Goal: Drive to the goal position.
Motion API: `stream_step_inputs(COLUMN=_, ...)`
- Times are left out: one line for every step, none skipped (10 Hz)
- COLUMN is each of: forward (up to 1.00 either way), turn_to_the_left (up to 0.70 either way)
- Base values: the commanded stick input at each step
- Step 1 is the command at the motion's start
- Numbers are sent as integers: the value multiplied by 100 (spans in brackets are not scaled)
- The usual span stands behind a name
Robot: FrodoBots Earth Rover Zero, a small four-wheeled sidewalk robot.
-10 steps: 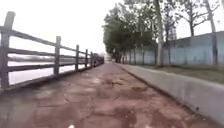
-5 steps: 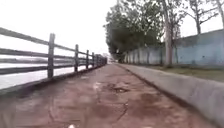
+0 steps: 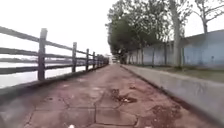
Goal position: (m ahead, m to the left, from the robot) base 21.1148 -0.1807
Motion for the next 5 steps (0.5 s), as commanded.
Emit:
stream_step_inputs(forward=100, turn_to_the_left=-18)
stream_step_inputs(forward=100, turn_to_the_left=8)
stream_step_inputs(forward=100, turn_to_the_left=8)
stream_step_inputs(forward=100, turn_to_the_left=8)
stream_step_inputs(forward=100, turn_to_the_left=8)
